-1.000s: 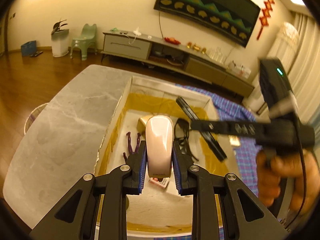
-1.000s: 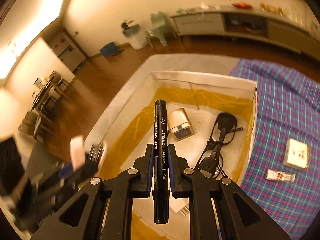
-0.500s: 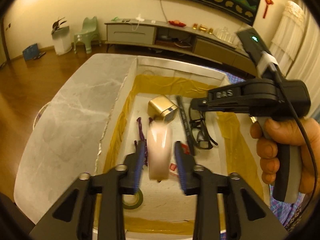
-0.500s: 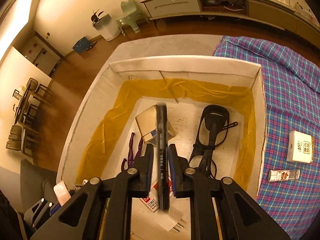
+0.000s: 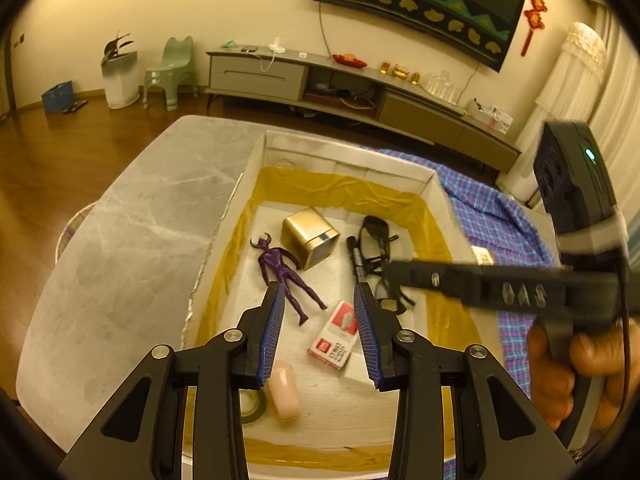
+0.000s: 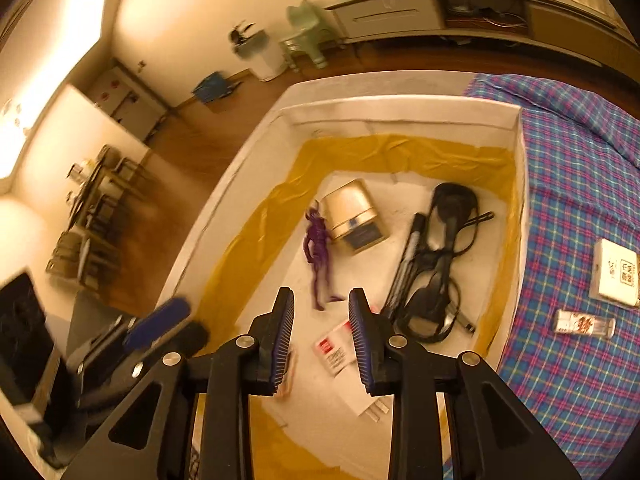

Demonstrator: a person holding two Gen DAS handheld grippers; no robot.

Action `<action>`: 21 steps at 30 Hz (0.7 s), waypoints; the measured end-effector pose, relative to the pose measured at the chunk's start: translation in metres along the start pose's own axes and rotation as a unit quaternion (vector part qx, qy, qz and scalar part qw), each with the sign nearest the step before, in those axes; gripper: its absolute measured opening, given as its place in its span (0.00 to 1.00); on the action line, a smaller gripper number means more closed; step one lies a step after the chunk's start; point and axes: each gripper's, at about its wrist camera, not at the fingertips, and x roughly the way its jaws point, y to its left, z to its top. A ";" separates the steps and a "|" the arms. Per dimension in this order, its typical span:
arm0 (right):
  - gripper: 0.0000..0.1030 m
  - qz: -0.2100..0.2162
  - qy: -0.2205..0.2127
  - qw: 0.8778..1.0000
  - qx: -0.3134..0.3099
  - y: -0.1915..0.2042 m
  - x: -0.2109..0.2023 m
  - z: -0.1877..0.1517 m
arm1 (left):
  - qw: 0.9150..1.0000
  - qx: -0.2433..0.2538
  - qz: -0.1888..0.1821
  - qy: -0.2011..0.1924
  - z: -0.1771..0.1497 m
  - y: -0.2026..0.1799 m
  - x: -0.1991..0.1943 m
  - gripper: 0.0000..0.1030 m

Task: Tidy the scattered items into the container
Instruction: 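Open the left tool to drop the stapler while the right tool releases the marker, then grasp the clear red-printed tube with the right tool while the left tool grasps the white box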

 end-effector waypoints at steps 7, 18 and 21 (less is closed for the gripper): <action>0.31 0.040 -0.041 0.997 -0.056 0.006 -0.043 -0.030 | 0.999 -0.003 -0.028 -0.033 0.005 -0.013 -0.014 0.37; 0.32 0.020 -0.152 0.986 -0.068 -0.057 -0.147 -0.061 | 0.990 0.062 -0.111 -0.065 0.007 -0.092 -0.030 0.39; 0.36 -0.023 -0.160 0.985 -0.054 -0.090 -0.159 -0.065 | 0.985 0.087 -0.135 -0.060 0.004 -0.123 -0.027 0.41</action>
